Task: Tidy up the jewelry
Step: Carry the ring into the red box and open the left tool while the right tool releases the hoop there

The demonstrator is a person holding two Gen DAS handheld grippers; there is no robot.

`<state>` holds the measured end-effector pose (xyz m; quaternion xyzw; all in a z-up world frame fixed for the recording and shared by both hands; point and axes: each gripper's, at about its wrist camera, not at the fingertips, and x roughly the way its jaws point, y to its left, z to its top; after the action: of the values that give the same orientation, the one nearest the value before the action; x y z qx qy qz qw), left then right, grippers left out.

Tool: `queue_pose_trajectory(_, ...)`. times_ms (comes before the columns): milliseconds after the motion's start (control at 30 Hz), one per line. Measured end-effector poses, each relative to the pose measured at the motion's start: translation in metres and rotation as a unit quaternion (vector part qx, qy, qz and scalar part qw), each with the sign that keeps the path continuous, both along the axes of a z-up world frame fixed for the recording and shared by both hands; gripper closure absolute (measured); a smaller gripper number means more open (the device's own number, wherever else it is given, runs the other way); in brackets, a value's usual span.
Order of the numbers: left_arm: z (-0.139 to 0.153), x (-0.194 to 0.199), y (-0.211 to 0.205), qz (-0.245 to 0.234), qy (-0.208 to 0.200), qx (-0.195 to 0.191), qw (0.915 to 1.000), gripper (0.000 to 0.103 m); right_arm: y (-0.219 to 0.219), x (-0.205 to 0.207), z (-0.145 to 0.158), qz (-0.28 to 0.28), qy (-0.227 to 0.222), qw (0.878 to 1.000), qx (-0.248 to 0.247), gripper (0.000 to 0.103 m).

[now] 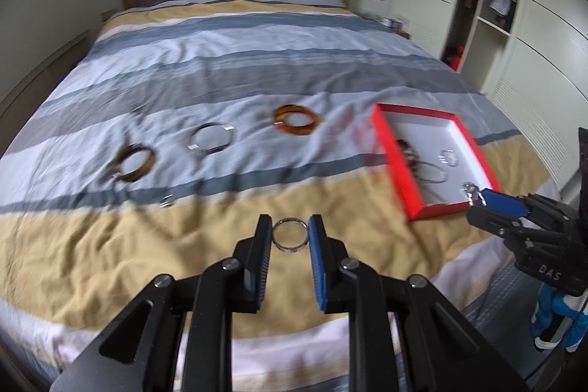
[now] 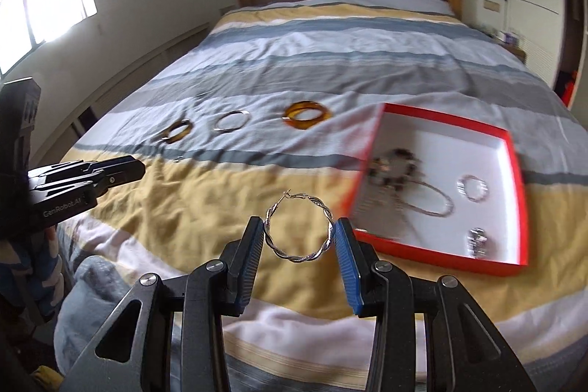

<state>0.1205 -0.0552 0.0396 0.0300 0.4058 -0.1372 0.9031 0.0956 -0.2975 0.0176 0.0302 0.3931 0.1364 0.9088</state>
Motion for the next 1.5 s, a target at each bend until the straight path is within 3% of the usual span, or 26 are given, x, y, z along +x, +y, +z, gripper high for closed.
queue_pose_trajectory(267, -0.014, 0.030, -0.104, -0.084, 0.010, -0.007, 0.9964, 0.084, -0.078, 0.013, -0.017, -0.067, 0.018, 0.997, -0.022, 0.063)
queue_pose_trajectory(567, -0.057, 0.062, -0.182, -0.139, 0.053, 0.007, 0.9888, 0.084, -0.116, 0.041, -0.047, -0.072, 0.044, 0.996, -0.039, 0.063)
queue_pose_trajectory(967, -0.099, 0.087, -0.208, -0.142, 0.089, 0.017, 0.9856, 0.084, -0.118, 0.078, -0.082, -0.043, 0.071, 0.995, -0.053, 0.063)
queue_pose_trajectory(1367, -0.102, 0.080, -0.213, -0.143, 0.082, 0.021, 0.9860, 0.083, -0.122, 0.080, -0.087, -0.040, 0.076, 0.994, -0.064, 0.063)
queue_pose_trajectory(1500, -0.100, 0.075, -0.214, -0.149, 0.081, 0.019, 0.9854, 0.076, -0.124, 0.078, -0.085, -0.047, 0.077, 0.994, -0.059, 0.061)
